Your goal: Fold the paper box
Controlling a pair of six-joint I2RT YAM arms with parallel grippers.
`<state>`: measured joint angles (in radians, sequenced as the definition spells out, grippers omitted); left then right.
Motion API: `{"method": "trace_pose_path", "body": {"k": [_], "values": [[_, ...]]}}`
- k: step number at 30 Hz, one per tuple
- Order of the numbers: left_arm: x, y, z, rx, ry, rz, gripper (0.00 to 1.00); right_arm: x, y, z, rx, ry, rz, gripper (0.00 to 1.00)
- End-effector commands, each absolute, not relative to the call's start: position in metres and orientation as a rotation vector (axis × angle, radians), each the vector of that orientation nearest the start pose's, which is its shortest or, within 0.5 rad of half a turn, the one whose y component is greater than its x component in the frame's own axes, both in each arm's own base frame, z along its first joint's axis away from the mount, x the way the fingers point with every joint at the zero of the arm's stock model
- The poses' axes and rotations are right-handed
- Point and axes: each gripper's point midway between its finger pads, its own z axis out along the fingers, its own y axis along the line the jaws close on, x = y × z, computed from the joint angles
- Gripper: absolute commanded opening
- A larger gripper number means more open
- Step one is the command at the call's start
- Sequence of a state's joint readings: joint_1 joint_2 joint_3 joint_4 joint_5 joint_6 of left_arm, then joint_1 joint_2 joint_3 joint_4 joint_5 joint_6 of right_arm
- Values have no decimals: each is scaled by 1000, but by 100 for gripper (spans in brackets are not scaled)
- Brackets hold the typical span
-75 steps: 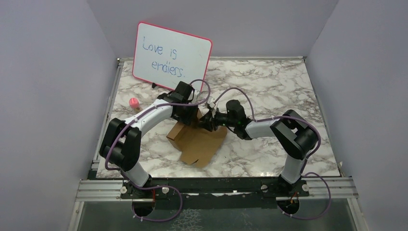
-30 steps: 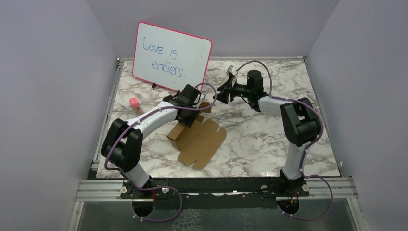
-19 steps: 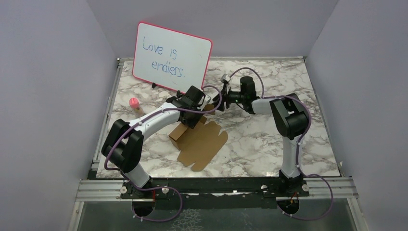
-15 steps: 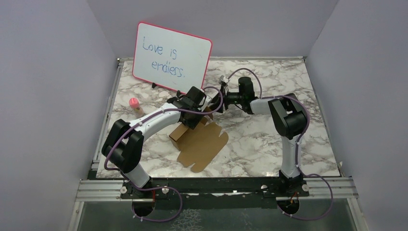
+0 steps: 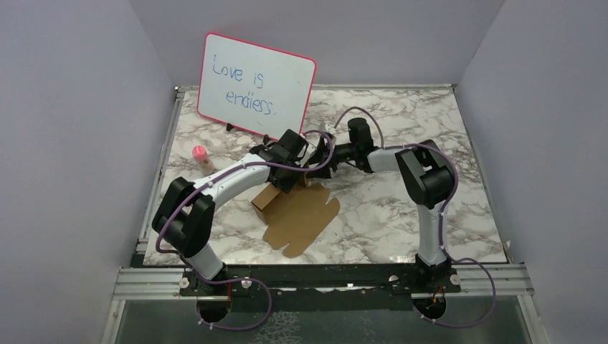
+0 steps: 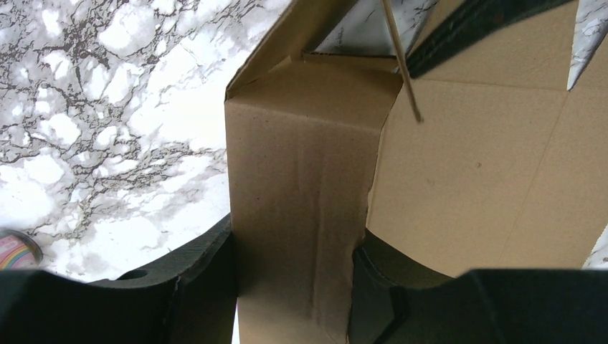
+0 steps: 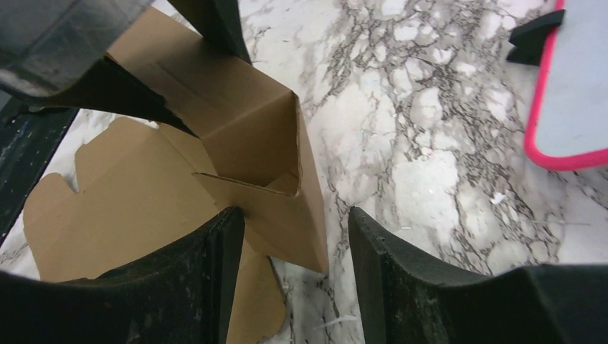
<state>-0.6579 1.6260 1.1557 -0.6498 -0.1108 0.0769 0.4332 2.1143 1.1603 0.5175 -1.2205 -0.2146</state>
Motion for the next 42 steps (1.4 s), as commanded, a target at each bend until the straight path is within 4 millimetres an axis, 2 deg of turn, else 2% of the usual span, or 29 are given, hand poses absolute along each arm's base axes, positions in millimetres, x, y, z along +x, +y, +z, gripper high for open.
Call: {"method": "trace_pose_path", "body": {"k": [1,7,20,25,36,42], "values": [[292,-198,79,968,2497,-10,48,329,347,79,-1375,1356,1416,60],[294,-198,77,948,2508,2,47,317,352,75,-1394,1367,1428,56],[292,-204,76,936,2523,-46,48,322,354,65,-1232,1496,1160,44],[290,-209,78,935,2516,-89,48,317,362,65,-1207,1478,1136,41],[283,-221,80,964,2498,-193,48,324,369,96,-1040,1374,1090,38],[277,-228,78,998,2500,-262,48,318,377,100,-1006,1344,1104,36]]}}
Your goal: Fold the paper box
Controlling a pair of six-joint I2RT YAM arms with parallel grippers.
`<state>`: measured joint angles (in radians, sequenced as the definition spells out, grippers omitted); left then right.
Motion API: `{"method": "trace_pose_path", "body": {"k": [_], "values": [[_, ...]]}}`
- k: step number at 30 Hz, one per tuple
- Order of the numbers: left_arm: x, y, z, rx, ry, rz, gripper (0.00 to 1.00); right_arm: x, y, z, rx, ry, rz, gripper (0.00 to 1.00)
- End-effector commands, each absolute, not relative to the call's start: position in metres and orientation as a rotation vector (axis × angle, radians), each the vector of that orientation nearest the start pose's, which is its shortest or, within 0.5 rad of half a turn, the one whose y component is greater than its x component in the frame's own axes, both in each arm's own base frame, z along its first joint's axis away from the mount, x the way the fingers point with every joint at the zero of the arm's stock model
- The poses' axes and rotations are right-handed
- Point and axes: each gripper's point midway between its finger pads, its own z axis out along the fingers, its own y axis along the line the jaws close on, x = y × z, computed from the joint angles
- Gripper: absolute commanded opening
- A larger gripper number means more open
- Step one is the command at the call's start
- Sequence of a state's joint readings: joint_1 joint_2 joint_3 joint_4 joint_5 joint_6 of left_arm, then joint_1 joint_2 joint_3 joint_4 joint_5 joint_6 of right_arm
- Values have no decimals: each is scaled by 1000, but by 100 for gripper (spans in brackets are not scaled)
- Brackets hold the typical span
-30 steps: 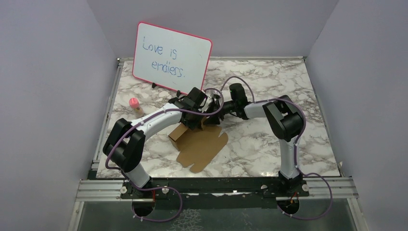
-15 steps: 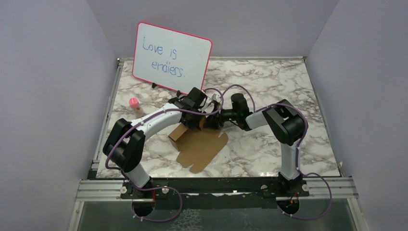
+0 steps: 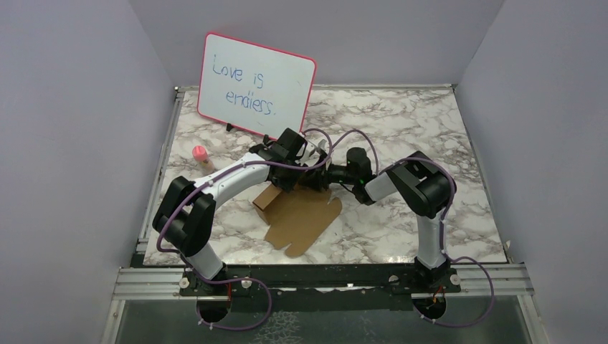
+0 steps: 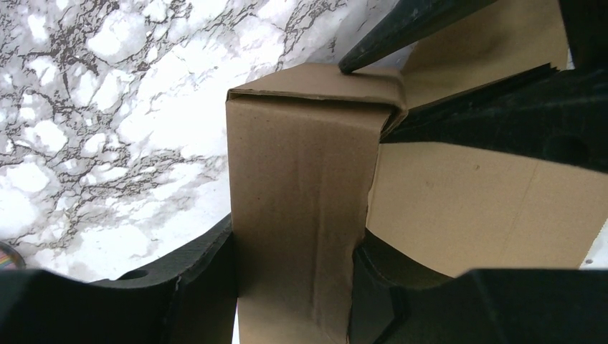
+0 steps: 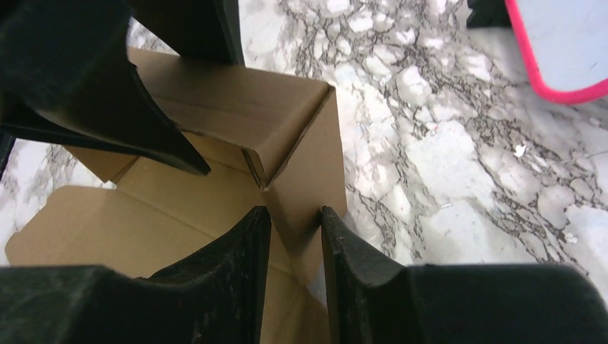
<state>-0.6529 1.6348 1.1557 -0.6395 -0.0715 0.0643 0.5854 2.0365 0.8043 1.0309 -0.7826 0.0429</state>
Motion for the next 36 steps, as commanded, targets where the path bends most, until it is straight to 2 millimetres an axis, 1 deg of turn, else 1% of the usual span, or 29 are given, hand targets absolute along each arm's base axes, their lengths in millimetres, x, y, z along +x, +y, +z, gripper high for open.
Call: {"method": "trace_pose_path", "body": {"k": [1,5,10,14,17,19,21,23,25,28,30,31,32,33,34,36], "values": [[276,-229,77,1003,2500,-271,48,318,377,101,-998,1339,1098,35],[274,-233,80,1010,2489,-308,49,317,377,101,-952,1349,1073,32],[273,-235,86,1007,2474,-334,53,320,372,98,-872,1387,1015,26],[273,-240,100,990,2431,-376,57,319,371,89,-846,1417,969,22],[275,-243,112,962,2393,-407,64,319,368,83,-823,1427,942,20],[278,-243,119,925,2374,-426,70,319,366,79,-813,1429,927,19],[281,-242,125,885,2360,-456,74,318,365,77,-814,1424,919,18],[285,-238,129,835,2354,-481,77,316,366,77,-818,1422,913,18],[290,-231,131,724,2378,-497,81,316,366,77,-823,1417,909,18],[303,-213,135,501,2395,-532,83,315,366,75,-832,1417,904,18],[311,-201,140,337,2382,-578,83,314,367,75,-838,1416,903,18],[314,-198,142,276,2364,-608,83,314,367,74,-840,1415,901,18],[317,-200,148,237,2324,-655,83,314,367,74,-844,1415,902,18],[317,-201,148,200,2302,-696,83,314,368,73,-849,1415,901,18],[319,-204,157,180,2260,-745,83,313,369,72,-852,1417,900,18],[320,-209,164,136,2209,-820,84,313,369,71,-859,1416,901,18]]}}
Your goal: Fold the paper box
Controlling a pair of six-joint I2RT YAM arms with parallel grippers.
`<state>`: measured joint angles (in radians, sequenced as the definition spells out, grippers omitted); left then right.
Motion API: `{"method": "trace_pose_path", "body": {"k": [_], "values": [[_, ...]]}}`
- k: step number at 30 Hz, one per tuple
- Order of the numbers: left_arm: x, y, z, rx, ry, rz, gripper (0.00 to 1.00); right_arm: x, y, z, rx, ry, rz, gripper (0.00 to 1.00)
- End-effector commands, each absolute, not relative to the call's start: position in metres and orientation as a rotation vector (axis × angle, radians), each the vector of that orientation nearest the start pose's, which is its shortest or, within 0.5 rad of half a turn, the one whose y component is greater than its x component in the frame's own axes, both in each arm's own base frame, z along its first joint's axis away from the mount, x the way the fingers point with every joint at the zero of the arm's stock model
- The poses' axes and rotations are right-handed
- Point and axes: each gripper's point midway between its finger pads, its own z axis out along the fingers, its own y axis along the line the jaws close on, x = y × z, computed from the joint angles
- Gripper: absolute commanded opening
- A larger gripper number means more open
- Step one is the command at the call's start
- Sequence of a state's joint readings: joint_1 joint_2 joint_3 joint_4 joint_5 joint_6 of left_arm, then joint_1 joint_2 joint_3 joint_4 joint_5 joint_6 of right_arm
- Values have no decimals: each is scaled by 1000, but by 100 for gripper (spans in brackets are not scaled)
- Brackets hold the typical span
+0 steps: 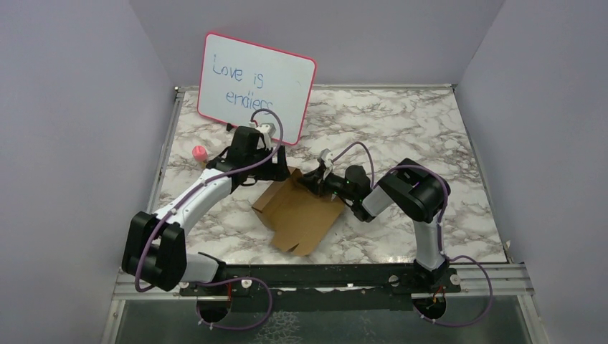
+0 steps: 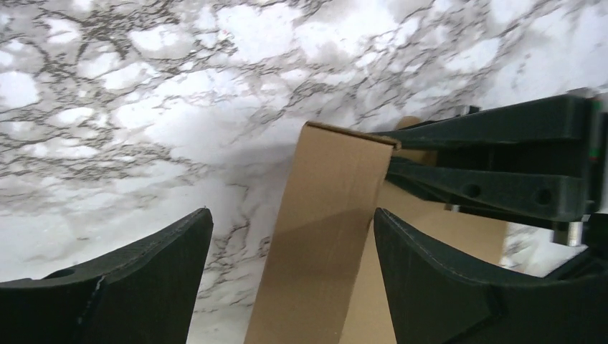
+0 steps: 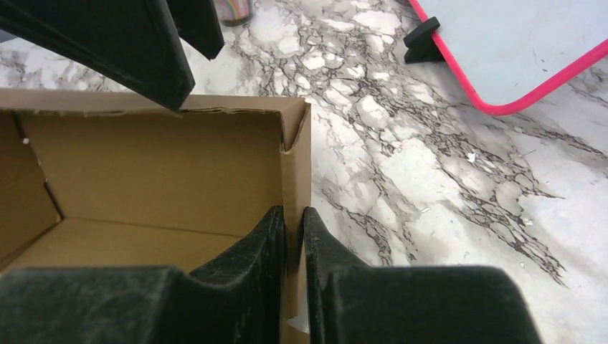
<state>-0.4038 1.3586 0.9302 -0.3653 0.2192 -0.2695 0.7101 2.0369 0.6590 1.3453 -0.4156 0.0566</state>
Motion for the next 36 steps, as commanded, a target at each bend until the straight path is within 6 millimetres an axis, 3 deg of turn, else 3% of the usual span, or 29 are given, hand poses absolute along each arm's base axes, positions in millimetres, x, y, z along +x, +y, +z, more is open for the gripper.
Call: {"method": "trace_pose_path", "body": {"k": [1,6,11,16,23,36], "values": [[321,-209,168,118,2187,-840,84,313,370,70,-862,1415,901,18],[326,-206,174,82,2150,-856,85,311,372,69,-874,1412,898,18],[327,-198,155,21,2212,-809,83,311,373,68,-875,1408,894,18],[326,-196,134,-15,2265,-794,69,309,373,67,-880,1408,888,18],[315,-206,115,-3,2321,-875,57,309,369,68,-860,1415,868,19],[306,-220,102,42,2348,-925,53,311,359,60,-835,1419,783,20]]}}
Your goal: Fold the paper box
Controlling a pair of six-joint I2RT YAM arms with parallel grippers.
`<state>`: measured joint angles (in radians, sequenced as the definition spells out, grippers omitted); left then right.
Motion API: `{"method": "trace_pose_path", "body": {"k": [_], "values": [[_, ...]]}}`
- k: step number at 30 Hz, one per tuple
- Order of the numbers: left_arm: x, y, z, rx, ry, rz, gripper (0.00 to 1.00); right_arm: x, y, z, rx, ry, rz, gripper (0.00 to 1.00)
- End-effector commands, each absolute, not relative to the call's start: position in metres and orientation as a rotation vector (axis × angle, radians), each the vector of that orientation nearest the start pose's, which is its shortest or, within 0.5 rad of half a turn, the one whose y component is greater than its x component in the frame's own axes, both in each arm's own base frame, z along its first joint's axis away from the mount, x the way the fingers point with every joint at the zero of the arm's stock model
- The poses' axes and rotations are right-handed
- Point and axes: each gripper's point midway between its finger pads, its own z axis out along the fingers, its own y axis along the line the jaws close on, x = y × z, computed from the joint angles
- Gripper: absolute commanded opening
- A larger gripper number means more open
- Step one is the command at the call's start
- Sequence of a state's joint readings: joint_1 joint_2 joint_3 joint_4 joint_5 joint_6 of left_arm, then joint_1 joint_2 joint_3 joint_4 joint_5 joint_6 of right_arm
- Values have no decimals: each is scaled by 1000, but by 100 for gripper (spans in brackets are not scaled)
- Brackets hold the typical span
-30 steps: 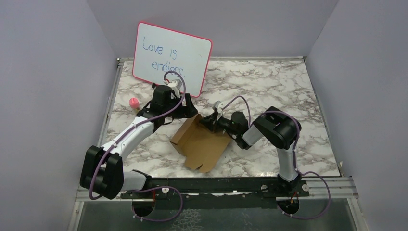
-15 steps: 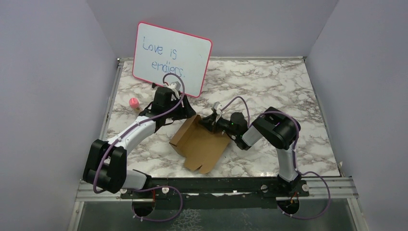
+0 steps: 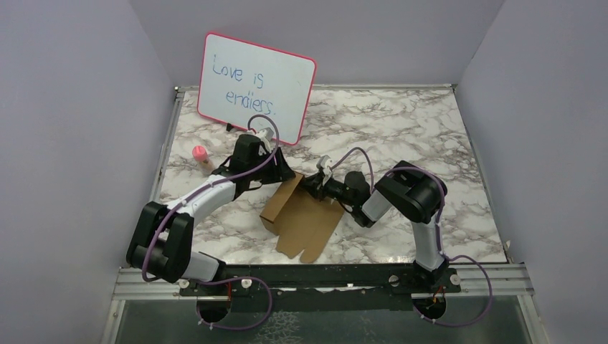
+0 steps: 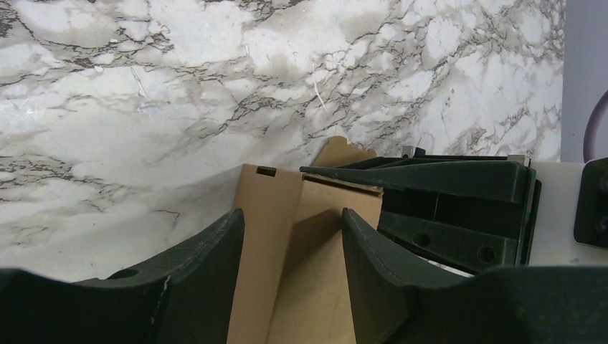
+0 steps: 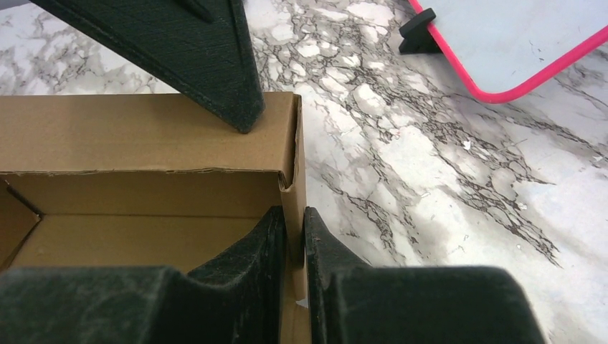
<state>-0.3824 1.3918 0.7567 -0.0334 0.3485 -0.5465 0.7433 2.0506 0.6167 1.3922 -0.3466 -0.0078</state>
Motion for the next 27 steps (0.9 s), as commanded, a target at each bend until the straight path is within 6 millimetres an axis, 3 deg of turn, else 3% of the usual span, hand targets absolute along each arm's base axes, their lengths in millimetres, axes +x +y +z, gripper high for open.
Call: {"method": "trace_pose_path", "body": {"k": [1,9,27], "values": [[305,-222,101,51,2354,-937,53,312,359,61,-827,1416,777,20],[304,-233,97,96,2378,-980,54,314,362,61,-755,1412,730,20],[293,-243,97,77,2391,-1063,53,331,341,63,-526,1489,588,16]]}}
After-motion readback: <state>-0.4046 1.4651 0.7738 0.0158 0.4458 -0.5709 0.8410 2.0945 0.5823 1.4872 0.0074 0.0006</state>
